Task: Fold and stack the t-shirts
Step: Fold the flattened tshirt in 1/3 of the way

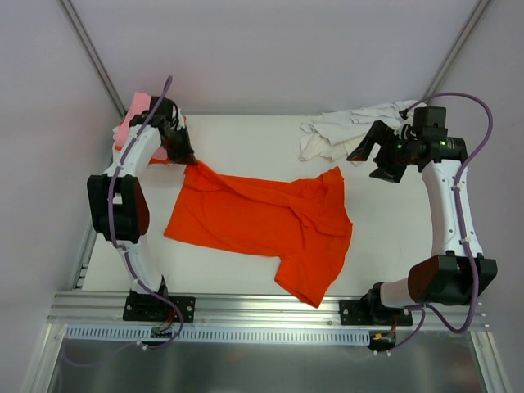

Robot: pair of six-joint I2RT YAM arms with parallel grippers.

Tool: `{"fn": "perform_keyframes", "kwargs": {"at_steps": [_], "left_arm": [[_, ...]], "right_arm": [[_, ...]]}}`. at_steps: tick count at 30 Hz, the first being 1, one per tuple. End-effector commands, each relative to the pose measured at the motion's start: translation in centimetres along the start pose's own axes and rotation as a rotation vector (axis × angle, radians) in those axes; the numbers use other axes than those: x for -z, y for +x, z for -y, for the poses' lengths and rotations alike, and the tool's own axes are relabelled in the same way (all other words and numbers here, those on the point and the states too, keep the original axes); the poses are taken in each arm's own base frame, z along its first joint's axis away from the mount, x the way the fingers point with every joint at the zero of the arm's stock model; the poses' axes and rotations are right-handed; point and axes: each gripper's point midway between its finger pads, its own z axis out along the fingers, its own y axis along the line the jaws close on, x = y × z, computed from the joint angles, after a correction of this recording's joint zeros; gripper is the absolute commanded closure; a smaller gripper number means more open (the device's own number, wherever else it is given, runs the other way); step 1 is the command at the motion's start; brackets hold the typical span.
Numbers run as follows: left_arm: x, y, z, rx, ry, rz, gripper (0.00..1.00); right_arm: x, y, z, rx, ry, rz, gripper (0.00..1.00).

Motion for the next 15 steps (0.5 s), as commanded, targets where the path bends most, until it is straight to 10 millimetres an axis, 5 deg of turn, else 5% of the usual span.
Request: {"fn": "perform_keyframes", "kwargs": {"at_steps": [1, 6, 15], "left_arm": [[2.3, -5.5, 4.9, -0.071, 0.096, 0.148, 1.0], [2.3, -8.4, 6.5, -0.135, 0.13, 0.233, 1.0], [-1.5, -5.7, 5.1, -0.19, 0.151, 0.166, 1.0]], "right_arm": [[0.9, -1.2, -1.3, 0.033, -0.034, 0.047, 0.03], [1.2, -1.1, -1.2, 0.04, -0.029, 0.051, 0.03], [1.3, -1.0, -0.9, 0.032, -0.024, 0.048, 0.03]]}}
